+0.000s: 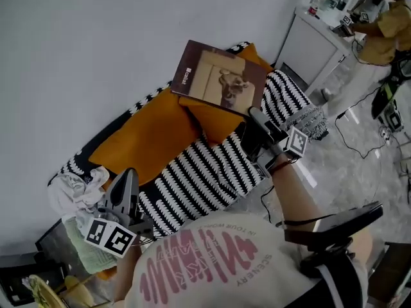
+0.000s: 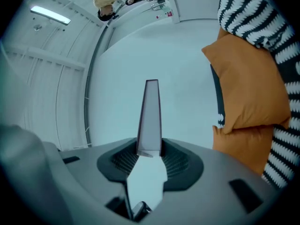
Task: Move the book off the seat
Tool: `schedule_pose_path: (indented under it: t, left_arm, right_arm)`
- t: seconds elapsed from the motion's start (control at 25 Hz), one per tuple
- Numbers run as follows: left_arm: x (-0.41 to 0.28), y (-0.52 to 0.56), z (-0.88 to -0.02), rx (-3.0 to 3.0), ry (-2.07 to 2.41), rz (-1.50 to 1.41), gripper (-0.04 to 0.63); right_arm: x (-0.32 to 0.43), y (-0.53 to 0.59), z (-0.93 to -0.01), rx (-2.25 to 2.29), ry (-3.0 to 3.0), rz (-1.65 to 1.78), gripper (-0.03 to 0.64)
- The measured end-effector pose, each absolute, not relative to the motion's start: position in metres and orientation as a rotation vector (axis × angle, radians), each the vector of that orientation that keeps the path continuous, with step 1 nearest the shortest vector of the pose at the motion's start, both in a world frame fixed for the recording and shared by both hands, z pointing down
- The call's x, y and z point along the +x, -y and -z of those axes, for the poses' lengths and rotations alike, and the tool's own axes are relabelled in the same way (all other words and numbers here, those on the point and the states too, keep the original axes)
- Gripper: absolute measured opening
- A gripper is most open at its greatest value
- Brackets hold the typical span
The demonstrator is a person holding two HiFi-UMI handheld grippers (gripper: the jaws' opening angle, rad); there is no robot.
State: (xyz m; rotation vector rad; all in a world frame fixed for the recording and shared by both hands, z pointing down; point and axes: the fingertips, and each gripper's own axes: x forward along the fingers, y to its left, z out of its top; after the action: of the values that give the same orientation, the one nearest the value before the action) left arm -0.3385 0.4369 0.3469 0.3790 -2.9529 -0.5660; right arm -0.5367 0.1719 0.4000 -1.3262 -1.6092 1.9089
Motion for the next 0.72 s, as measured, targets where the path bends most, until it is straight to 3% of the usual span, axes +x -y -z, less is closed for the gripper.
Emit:
schedule_pose_path:
  t: [0.72]
  left_arm:
    - [-0.254, -0.438, -0.299, 0.704, 3.014, 0.547, 0.008]
  right_arm:
    - [-0.361, -0.199, -0.329, -1.54, 1.599, -1.915, 0.158]
